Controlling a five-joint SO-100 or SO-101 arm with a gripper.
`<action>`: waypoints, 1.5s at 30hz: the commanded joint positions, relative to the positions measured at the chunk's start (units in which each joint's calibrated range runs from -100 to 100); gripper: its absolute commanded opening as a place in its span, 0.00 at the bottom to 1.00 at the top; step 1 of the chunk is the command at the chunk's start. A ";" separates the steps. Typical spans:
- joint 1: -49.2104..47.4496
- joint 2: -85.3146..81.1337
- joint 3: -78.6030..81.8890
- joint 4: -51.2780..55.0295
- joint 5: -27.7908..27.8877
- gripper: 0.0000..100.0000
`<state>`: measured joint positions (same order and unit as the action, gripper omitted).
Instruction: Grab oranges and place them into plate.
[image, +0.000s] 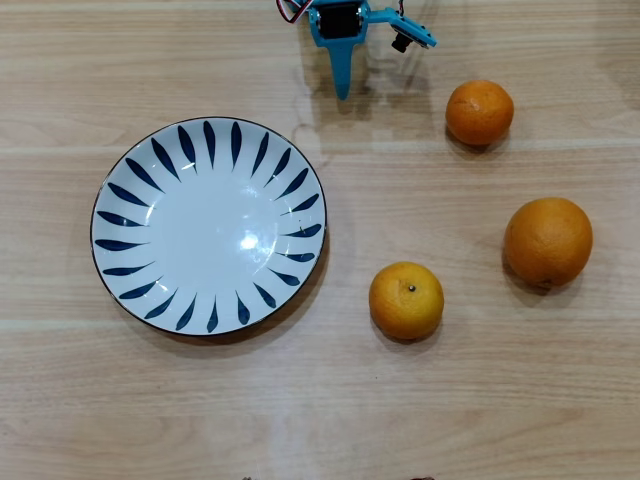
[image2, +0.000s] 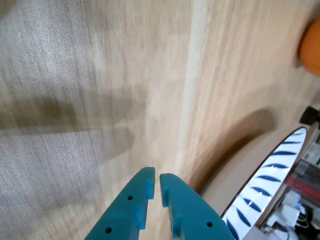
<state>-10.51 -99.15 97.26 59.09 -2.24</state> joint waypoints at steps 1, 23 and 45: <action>-0.13 -0.42 0.12 -0.43 0.41 0.02; -0.13 -0.42 0.12 -0.43 0.41 0.02; 0.43 -0.42 0.12 -0.43 0.47 0.02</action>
<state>-10.51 -99.15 97.26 59.09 -2.24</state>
